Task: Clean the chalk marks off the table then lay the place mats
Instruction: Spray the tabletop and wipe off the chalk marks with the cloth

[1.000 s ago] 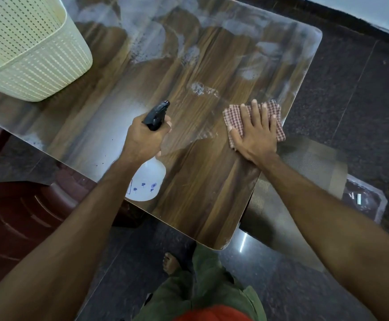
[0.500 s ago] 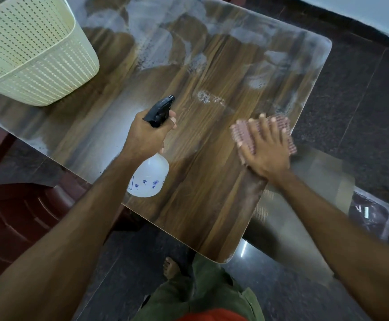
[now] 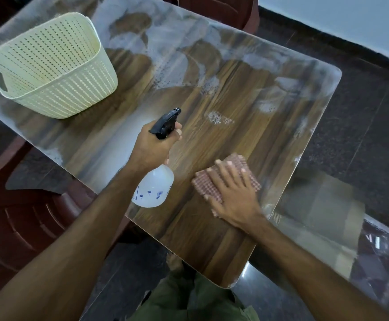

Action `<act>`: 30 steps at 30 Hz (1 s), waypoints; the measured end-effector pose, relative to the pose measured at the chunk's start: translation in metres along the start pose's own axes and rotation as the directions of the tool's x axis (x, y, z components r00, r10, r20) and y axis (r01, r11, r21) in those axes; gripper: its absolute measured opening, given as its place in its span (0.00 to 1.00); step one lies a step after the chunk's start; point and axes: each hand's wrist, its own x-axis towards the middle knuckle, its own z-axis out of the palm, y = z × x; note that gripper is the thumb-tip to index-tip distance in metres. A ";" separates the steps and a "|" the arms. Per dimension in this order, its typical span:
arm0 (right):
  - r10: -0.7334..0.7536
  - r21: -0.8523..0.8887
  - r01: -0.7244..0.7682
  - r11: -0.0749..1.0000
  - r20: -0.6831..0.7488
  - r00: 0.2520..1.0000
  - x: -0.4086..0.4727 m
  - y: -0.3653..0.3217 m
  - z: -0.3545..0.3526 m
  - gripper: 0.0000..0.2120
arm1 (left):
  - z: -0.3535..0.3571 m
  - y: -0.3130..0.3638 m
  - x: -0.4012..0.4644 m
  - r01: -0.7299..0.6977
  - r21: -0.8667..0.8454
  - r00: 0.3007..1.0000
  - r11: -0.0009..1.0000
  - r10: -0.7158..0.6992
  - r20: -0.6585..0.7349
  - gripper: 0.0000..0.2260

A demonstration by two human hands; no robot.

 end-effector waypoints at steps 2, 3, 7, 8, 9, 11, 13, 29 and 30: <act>0.134 -0.029 -0.136 0.990 -0.055 0.989 0.007 0.035 -0.009 0.35 | -0.004 -0.001 0.004 -0.005 -0.010 1.000 1.000 0.004 -0.007 0.03; 0.215 -0.020 -0.217 0.976 -0.077 0.974 0.018 0.053 -0.016 0.35 | -0.006 -0.001 0.006 -0.005 -0.015 1.000 1.000 0.005 -0.008 0.03; 0.462 0.096 -0.453 0.886 -0.141 0.875 0.089 0.095 -0.046 0.37 | -0.012 -0.006 0.016 -0.008 -0.004 1.000 1.000 0.008 0.001 0.04; 0.482 0.104 -0.471 0.876 -0.148 0.864 0.108 0.093 -0.050 0.38 | -0.013 -0.007 0.019 -0.006 -0.009 1.000 1.000 0.006 0.001 0.04; 0.480 0.102 -0.469 0.877 -0.151 0.864 0.125 0.085 -0.053 0.38 | -0.015 -0.007 0.024 -0.007 -0.016 1.000 1.000 0.007 0.002 0.04; 0.405 0.074 -0.398 0.914 -0.148 0.902 0.152 0.057 -0.053 0.35 | -0.017 -0.007 0.035 -0.013 -0.025 1.000 1.000 0.013 0.011 0.03; 0.258 0.036 -0.256 0.966 -0.112 0.959 0.164 0.020 -0.045 0.33 | -0.020 -0.004 0.046 -0.011 -0.013 1.000 1.000 0.011 0.020 0.03; 0.545 0.124 -0.530 0.839 -0.183 0.818 0.216 0.085 -0.069 0.36 | -0.039 0.006 0.135 -0.026 -0.017 0.995 1.000 0.027 0.095 0.05; 0.512 0.111 -0.500 0.859 -0.188 0.838 0.230 0.069 -0.069 0.35 | -0.040 0.006 0.139 -0.028 -0.019 0.995 0.999 0.030 0.098 0.05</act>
